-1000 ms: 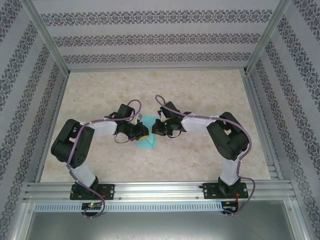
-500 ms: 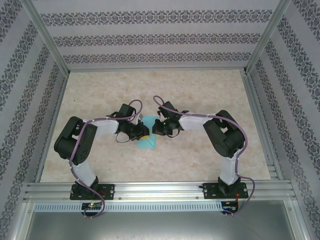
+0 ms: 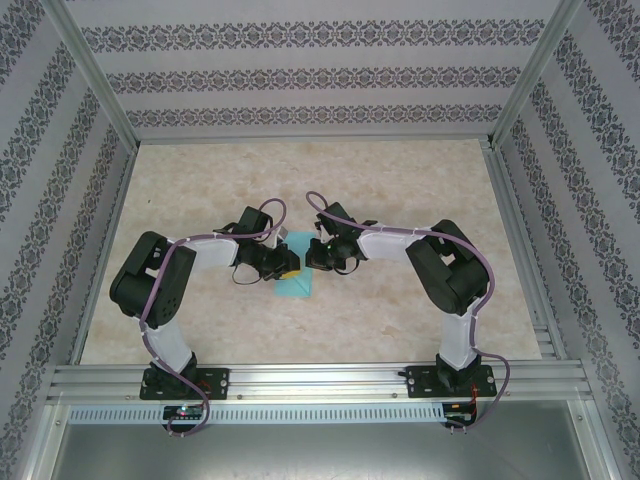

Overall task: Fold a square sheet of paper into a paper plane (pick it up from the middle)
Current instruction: Fold the triangle a second time at the center of the table.

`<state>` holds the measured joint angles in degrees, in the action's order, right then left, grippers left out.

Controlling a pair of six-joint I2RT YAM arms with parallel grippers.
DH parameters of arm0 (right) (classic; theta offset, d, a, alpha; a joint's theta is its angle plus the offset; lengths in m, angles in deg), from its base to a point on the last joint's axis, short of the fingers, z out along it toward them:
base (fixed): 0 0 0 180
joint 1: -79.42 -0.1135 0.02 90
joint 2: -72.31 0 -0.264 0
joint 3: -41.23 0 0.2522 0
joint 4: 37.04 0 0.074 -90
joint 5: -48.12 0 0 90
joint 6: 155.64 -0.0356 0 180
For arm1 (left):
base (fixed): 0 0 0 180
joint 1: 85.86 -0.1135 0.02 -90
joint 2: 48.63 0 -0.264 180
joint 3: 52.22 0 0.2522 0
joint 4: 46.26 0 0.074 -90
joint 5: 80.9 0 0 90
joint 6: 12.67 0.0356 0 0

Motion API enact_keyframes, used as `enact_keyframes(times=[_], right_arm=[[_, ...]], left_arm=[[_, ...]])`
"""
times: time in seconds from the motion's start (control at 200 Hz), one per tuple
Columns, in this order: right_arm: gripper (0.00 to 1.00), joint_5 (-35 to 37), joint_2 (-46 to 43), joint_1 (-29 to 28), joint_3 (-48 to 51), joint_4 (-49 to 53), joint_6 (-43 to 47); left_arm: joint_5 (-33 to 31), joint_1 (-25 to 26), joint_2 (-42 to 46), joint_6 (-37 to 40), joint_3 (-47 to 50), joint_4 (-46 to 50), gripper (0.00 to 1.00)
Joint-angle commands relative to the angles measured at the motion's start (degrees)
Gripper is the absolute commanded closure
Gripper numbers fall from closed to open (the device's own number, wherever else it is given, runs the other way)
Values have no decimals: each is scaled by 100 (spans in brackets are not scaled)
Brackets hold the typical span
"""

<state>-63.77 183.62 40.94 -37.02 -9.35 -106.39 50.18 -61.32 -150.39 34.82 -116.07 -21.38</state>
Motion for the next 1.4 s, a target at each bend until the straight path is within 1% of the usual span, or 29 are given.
enact_keyframes(times=[0.0,0.684,1.009,1.284,1.399], right_arm=[[93,182,80,58,-160,42,85],[93,210,181,74,-187,80,41],[93,271,-10,71,-108,118,41],[93,299,-8,67,-100,133,15],[92,334,-59,62,-113,178,6]], left_arm=[[117,74,30,117,-130,-106,80],[70,72,-183,145,-136,-73,80],[60,77,-246,163,-142,-73,81],[40,72,-345,190,-130,-39,81],[9,70,-379,190,-124,-3,82]])
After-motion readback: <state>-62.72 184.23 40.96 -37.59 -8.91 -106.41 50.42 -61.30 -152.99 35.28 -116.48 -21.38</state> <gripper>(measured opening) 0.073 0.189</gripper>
